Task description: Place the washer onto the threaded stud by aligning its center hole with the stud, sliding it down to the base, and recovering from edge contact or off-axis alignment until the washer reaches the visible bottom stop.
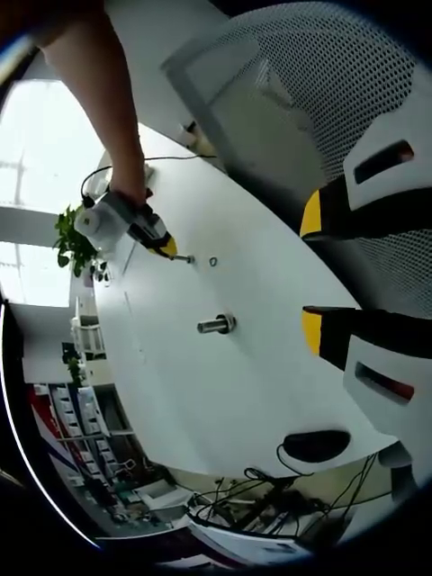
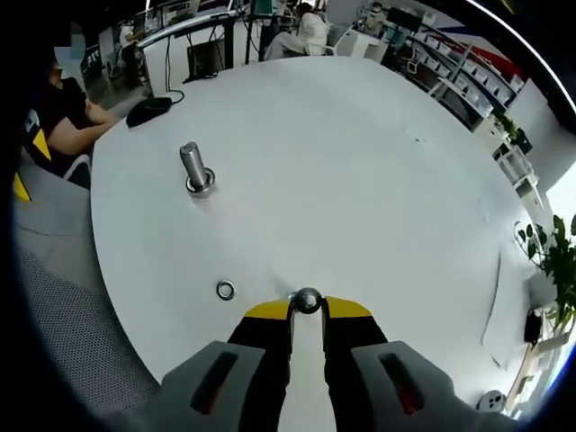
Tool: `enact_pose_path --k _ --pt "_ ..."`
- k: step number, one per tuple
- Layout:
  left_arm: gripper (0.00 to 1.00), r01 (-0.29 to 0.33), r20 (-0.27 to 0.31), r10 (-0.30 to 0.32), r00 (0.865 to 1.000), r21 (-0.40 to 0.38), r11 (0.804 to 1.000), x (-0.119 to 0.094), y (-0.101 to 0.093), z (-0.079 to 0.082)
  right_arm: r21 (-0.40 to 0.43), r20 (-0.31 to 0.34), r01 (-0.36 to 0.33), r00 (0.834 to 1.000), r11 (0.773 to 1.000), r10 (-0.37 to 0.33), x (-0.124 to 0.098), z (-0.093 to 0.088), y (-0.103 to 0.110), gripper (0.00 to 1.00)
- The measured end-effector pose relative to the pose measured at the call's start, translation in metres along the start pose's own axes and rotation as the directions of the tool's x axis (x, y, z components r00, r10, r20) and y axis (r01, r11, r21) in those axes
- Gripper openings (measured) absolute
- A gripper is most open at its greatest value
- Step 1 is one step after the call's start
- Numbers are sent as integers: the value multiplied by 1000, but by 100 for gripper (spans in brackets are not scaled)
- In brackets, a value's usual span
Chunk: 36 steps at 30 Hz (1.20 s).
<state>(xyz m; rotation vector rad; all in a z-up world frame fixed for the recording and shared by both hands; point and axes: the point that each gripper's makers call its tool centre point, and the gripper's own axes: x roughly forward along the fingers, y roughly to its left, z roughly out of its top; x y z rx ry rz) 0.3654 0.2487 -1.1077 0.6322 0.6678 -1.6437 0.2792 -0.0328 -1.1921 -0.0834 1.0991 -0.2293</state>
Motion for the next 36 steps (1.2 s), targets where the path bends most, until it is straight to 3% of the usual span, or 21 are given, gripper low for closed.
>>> enact_pose_path --k 18,28,32,36 --pt "27 -1 -7 1 1000 -5 1000 1 0 -2 13 -65 -65 996 998 66 23 -13 16 14" --pt "27 -4 -6 4 1000 -5 1000 1 1 -1 7 -87 -99 991 995 99 30 -15 30 15" --pt "27 -5 -7 5 1000 -3 1000 1 1 -2 -39 -98 -95 991 995 91 33 -18 32 15" --pt "27 -7 -4 7 1000 -6 1000 -1 1 -1 -16 -97 -105 990 994 102 32 -16 33 15"
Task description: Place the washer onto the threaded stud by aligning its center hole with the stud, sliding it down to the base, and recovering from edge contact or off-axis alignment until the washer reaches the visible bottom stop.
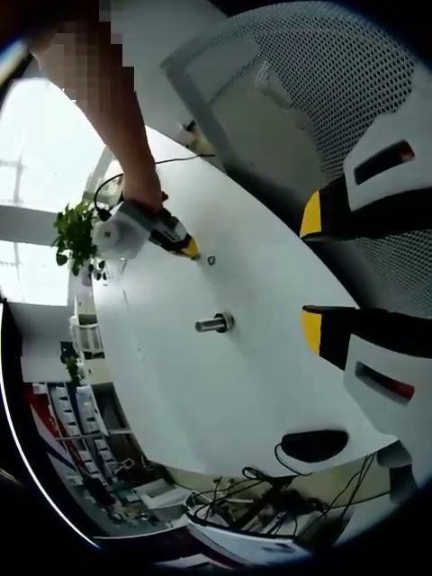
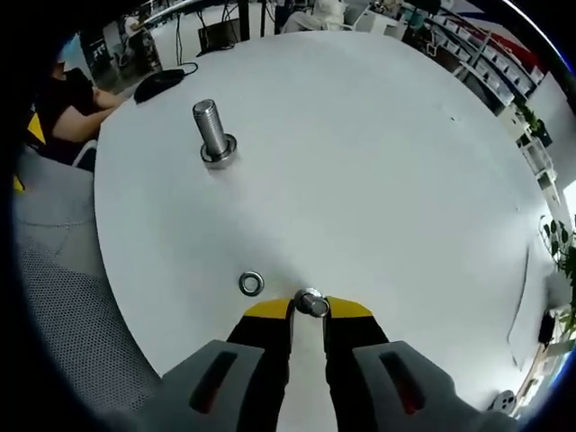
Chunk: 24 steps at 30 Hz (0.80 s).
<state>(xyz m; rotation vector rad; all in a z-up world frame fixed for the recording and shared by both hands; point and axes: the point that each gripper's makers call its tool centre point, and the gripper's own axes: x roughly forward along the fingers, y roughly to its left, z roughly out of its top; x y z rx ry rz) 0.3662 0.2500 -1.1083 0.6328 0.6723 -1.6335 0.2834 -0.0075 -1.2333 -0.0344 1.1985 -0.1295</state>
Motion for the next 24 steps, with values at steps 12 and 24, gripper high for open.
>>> enact_pose_path --k 12,24 --pt "27 -1 4 1 1000 4 1000 1 0 2 -17 -13 11 1000 1000 -12 -10 -5 5 19" --pt "27 -5 14 5 1000 5 1000 -1 0 3 38 -30 1 1000 999 0 -14 -21 10 21"
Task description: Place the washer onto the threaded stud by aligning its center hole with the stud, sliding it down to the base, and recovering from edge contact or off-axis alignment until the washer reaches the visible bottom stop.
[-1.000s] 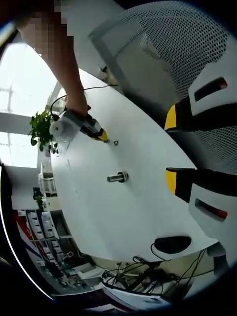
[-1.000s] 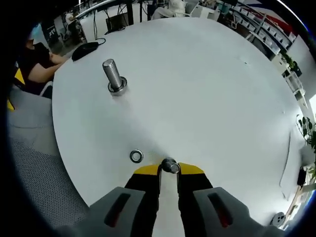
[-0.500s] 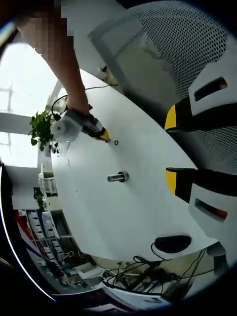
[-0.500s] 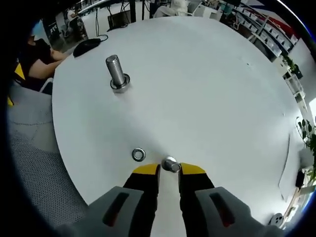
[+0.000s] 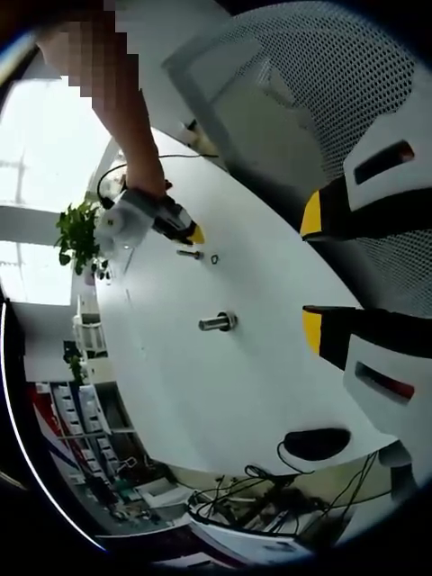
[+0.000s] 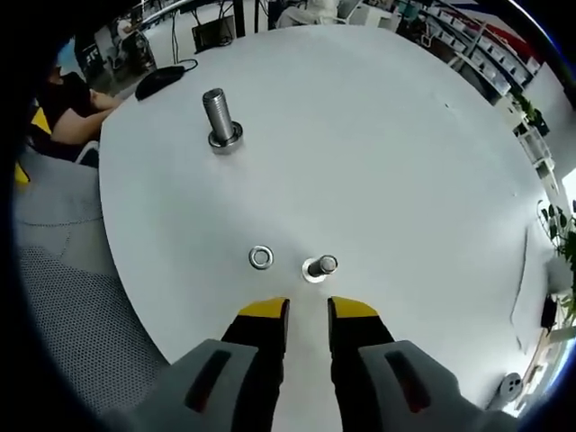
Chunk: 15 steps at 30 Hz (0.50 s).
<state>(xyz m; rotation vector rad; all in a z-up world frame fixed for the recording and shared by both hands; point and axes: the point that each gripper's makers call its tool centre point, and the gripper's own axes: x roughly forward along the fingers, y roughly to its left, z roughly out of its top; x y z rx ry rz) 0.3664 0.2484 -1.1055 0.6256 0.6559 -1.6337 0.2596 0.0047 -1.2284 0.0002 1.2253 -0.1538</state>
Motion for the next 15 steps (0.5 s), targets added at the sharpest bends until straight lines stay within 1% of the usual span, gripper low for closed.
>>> enact_pose_path --k 3,6,8,10,13,14,15 --pt "27 0 1 0 1000 2 1000 1 1 0 -4 -7 -5 1000 1000 5 1 -3 2 21" --pt "27 1 0 -1 1000 2 1000 1 1 -1 29 -3 -19 1000 999 19 3 -3 7 21" --pt "27 -1 1 1 1000 1 1000 -2 0 0 27 -3 -20 1000 999 20 4 -4 11 21" --pt "27 -3 2 3 1000 -2 1000 0 2 -1 25 -4 -28 1000 999 28 3 -4 22 21" --pt "27 -3 4 3 1000 -2 1000 0 2 -1 2 -27 -36 999 999 36 6 -5 23 21" --pt "27 -2 3 2 1000 -1 1000 0 2 -1 1 -26 -36 999 999 36 3 -6 32 21" --pt "27 -1 2 1 1000 0 1000 0 2 -1 2 -24 -36 999 999 36 2 -5 33 21"
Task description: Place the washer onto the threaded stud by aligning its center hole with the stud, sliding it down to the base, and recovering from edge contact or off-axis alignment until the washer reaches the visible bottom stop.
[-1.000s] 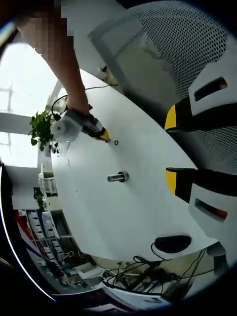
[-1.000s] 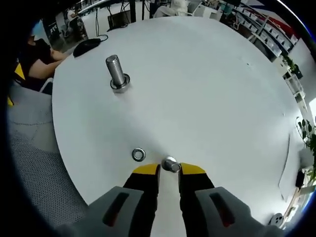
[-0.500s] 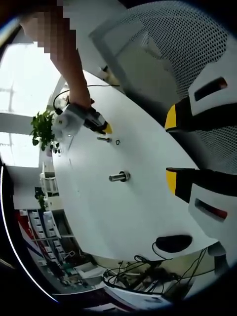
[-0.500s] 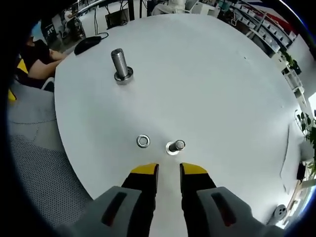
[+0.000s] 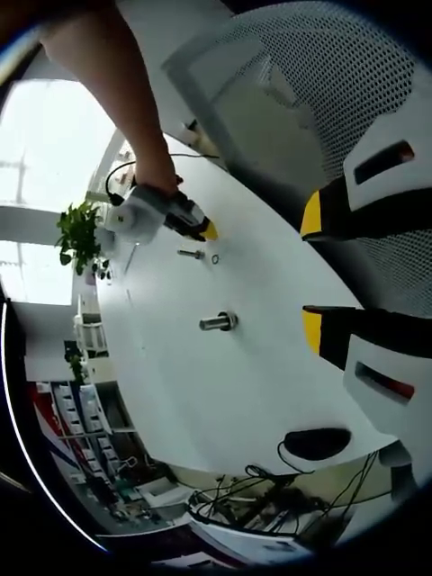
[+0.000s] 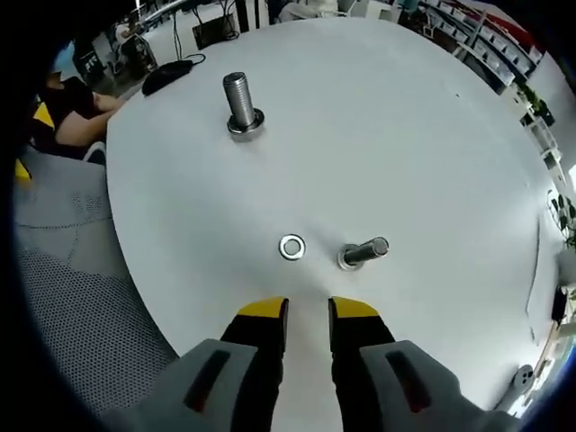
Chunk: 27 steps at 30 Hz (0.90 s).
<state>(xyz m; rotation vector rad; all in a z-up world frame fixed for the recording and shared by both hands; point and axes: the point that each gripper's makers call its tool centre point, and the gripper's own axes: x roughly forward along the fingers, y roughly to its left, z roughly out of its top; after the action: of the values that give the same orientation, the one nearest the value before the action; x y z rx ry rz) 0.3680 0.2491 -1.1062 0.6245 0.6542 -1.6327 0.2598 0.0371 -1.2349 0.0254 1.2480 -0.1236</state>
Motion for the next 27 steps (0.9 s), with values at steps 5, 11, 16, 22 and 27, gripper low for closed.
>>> enact_pose_path --k 5,11,16,22,27 --pt "27 3 0 -3 1000 1 1000 0 -1 1 25 21 -15 1000 1000 14 4 12 1 21" --pt "27 2 -2 -2 1000 -1 1000 -1 -1 0 22 31 -24 999 999 23 7 24 11 21" --pt "27 1 -5 -1 1000 -2 1000 1 0 -1 15 31 -28 999 999 28 11 29 11 21" --pt "27 -1 -6 1 1000 -7 1000 -1 -1 0 23 40 -32 999 999 31 12 32 12 19" --pt "27 -1 -5 1 1000 -8 1000 -1 -1 1 -10 37 -40 998 999 40 15 31 6 16"
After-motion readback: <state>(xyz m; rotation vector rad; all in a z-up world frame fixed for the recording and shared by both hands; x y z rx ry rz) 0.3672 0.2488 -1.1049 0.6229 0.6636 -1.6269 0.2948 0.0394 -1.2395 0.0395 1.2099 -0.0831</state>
